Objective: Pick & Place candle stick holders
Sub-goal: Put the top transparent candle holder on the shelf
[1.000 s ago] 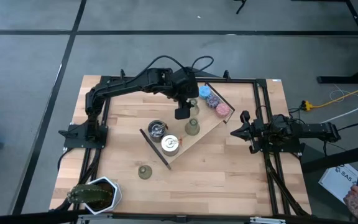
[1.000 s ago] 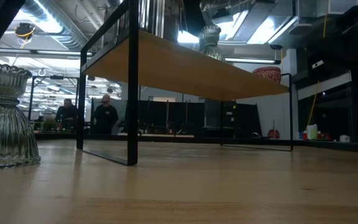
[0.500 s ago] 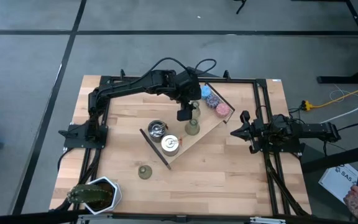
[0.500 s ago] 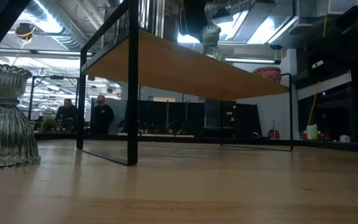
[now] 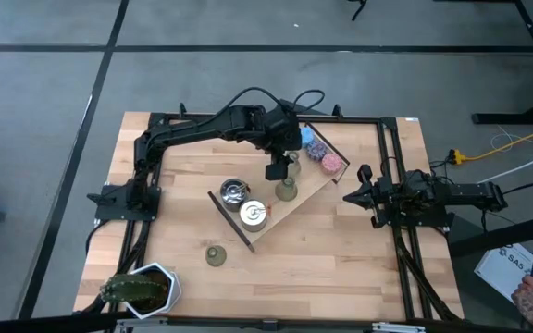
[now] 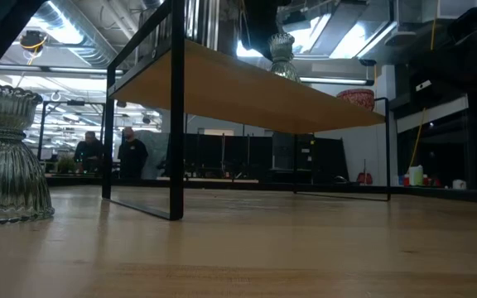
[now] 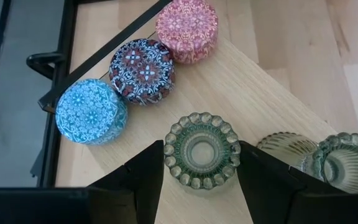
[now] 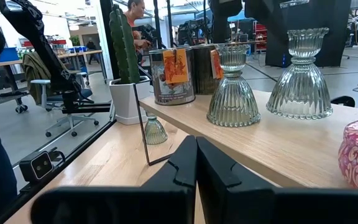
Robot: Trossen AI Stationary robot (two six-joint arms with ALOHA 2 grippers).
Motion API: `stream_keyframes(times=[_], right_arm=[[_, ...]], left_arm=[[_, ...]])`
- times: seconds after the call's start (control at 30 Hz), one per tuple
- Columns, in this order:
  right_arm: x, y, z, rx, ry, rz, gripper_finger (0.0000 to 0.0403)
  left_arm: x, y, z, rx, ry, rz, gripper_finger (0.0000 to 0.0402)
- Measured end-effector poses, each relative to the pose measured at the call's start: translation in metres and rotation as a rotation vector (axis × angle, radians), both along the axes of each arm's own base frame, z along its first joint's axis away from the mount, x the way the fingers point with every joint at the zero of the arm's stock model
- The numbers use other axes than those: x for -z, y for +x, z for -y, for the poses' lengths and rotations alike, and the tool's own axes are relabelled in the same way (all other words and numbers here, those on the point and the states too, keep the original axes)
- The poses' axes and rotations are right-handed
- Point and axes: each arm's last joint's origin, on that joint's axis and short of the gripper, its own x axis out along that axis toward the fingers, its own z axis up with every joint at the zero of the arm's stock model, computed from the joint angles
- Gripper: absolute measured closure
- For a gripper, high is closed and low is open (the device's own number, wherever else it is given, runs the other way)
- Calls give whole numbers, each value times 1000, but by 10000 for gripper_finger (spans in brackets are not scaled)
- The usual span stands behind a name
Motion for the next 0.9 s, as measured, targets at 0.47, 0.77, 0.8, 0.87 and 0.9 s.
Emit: stream_keyframes(times=[0.47,0.77,0.8,0.87,0.9], right_arm=[[0,0,0,0,0,0,393],[0,0,0,0,0,0,393],[0,0,0,0,0,0,393],[0,0,0,0,0,0,393],[0,0,0,0,0,0,393]], left_arm=[[8,4,0,19,-31,-20,220],[8,4,1,27,-53,-16,220],[8,4,1,27,-53,-16,219],[8,4,1,24,-52,-16,218],[8,4,0,20,-49,-17,217]])
